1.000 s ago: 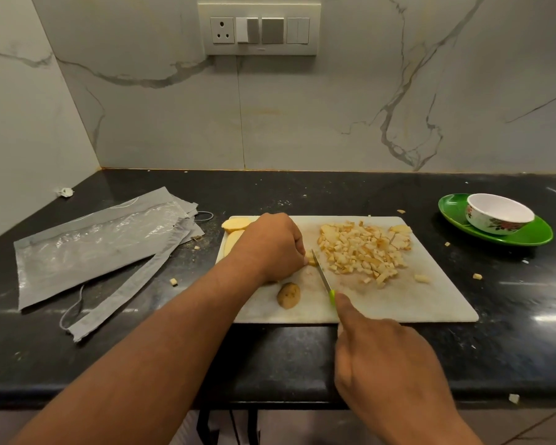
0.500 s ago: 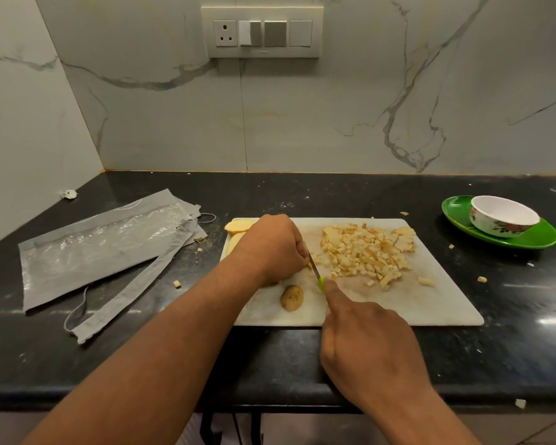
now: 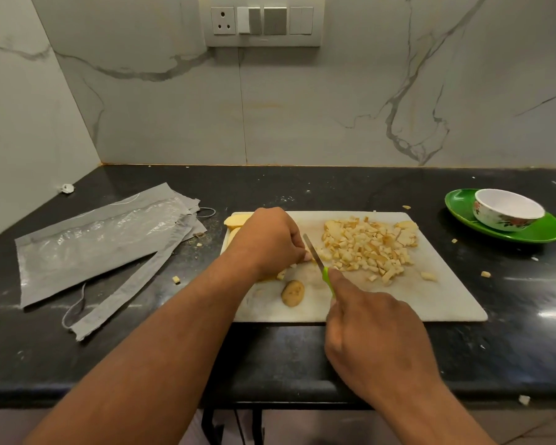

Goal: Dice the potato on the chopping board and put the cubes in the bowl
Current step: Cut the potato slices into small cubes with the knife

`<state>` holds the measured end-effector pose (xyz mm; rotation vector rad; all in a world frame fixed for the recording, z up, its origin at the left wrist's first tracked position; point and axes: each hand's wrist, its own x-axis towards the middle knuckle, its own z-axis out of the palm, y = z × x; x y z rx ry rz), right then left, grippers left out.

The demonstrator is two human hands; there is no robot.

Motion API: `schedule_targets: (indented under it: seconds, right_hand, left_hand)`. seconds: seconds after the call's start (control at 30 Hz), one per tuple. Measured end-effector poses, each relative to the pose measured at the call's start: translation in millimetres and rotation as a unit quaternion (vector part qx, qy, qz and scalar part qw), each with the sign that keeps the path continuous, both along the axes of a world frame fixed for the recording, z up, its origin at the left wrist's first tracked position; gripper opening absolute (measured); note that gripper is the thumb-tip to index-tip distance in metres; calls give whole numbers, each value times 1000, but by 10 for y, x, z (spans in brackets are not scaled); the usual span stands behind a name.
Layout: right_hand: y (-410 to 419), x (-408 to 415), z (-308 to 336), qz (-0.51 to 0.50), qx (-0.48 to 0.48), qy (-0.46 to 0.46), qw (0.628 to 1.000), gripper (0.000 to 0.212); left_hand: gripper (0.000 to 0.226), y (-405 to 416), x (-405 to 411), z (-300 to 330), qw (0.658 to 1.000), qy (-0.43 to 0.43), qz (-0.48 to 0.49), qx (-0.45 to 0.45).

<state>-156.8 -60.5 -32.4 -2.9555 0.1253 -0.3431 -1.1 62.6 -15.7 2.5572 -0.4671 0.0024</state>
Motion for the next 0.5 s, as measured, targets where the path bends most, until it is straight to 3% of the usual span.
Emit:
schedule_targets:
  seconds: [0.17, 0.3, 0.5]
  right_hand:
    - [83, 84, -92, 9, -9, -3, 1000, 59]
    - [30, 11, -114, 7, 2, 22, 1000, 59]
    - [1, -242, 3, 7, 12, 79, 997, 61]
  left_hand:
    - [20, -6, 9, -2, 1000, 6, 5, 11]
    - [8, -47, 2, 0, 1000, 5, 15, 16]
    - [8, 12, 17, 28, 999, 33, -17, 28]
